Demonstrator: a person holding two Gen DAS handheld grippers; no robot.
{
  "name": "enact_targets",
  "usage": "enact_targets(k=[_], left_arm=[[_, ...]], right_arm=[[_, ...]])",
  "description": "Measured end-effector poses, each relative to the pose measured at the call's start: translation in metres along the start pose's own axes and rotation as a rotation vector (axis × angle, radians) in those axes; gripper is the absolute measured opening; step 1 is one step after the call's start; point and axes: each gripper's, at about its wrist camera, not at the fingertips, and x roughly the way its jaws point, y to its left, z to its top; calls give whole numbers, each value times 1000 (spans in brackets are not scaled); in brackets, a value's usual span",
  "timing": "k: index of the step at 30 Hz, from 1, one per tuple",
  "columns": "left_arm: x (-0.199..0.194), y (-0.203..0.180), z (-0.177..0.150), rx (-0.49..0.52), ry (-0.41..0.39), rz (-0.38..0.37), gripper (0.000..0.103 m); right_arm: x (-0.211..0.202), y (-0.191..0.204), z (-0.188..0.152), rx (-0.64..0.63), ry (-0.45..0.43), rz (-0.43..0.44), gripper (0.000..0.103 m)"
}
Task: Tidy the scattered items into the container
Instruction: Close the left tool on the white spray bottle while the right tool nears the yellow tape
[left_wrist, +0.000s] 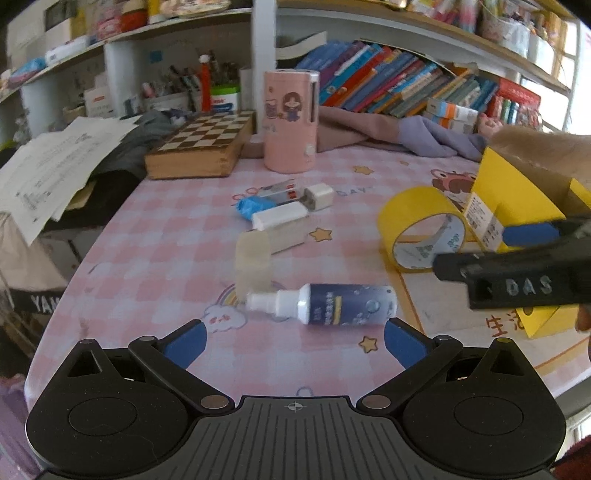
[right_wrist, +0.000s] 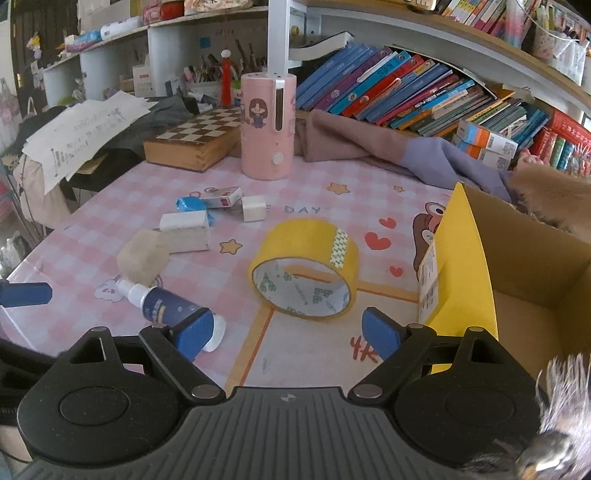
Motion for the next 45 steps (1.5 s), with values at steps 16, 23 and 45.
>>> enact_targets(k=[16, 23, 45], left_arm=[[35, -24, 21, 56, 21, -56, 98], [42, -25, 27, 24, 88, -98, 94], [74, 9, 31, -522, 193, 22, 68]], right_arm=[[30, -11, 25, -46, -6, -32, 90], [40, -15, 29, -45, 15, -30, 90], [50, -28, 45, -43, -2, 12, 89]])
